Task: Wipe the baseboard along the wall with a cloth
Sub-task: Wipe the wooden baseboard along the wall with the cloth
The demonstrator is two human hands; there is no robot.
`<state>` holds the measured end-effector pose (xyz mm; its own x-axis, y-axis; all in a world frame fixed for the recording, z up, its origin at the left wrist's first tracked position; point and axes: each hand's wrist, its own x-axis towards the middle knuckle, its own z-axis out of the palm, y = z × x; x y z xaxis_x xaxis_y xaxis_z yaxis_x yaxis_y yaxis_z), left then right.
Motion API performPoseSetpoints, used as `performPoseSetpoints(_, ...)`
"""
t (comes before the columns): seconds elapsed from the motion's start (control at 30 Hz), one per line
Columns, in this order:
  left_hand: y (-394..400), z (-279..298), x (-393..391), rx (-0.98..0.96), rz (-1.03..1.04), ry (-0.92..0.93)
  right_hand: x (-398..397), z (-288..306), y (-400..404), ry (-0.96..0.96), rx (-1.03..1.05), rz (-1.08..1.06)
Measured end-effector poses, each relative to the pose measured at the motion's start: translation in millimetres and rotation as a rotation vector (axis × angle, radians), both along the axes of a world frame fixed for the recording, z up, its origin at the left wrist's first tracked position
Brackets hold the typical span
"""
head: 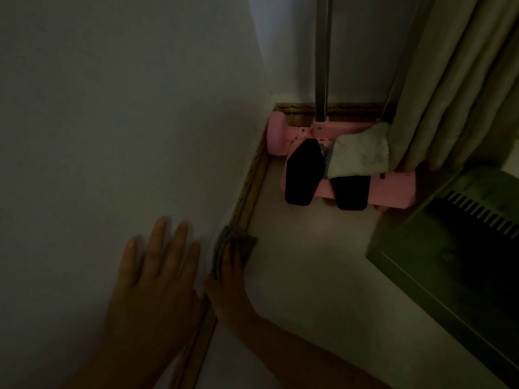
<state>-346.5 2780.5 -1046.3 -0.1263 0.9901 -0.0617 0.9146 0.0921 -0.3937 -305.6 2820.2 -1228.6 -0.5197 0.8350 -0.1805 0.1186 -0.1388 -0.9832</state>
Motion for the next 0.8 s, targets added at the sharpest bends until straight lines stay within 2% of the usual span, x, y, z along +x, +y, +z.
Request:
performPoseSetpoints(0.2, 1, 0, 0, -0.002, 0.001, -0.035, -1, 19, 56, 0.01, -0.168, -0.051)
performPoseSetpoints(0.33, 0, -1, -2, -0.013, -0.004, -0.033, 0, 23, 82, 0.036, -0.169, -0.089)
performPoseSetpoints(0.63, 1, 1, 2, 0.04, 0.005, -0.079, -3, 19, 12, 0.064, -0.188, -0.09)
performPoseSetpoints(0.8, 2, -1, -1, 0.005, -0.014, 0.016, 2, 21, -26, 0.03, -0.041, -0.035)
